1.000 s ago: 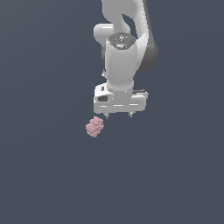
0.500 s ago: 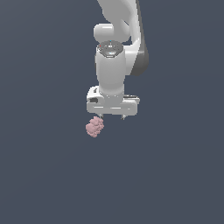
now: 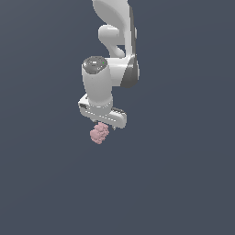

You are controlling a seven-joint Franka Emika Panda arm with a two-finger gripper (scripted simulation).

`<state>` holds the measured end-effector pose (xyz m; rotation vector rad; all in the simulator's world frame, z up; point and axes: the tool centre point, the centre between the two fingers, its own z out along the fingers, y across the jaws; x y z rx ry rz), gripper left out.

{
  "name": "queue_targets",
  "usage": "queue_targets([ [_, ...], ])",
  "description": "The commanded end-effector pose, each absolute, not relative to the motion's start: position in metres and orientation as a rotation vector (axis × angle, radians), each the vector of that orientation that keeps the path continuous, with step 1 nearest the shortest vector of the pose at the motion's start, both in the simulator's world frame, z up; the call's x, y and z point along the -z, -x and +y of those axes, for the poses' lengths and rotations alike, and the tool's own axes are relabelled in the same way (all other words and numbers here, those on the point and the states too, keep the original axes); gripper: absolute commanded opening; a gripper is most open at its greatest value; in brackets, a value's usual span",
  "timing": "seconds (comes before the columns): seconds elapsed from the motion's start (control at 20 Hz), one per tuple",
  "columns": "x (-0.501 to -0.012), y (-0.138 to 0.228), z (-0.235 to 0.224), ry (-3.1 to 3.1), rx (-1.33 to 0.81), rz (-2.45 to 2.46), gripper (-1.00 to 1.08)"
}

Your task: Pick up the object and move it to a goal position.

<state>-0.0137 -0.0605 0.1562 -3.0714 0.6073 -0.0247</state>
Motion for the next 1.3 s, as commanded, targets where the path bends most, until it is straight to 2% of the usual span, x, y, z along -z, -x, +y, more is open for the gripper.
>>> queue_targets([
  [0.0,-0.148,0.019,-0.073,3.053,0.016,0.709,1.0],
  [0.35,-0.137,0.027,-0.093,3.021,0.001,0.861,1.0],
  [0.7,-0.133,0.028,-0.093,3.019,0.0,0.867,1.0],
  [1.25,-0.09,0.029,-0.094,3.017,0.0,0.876,1.0],
])
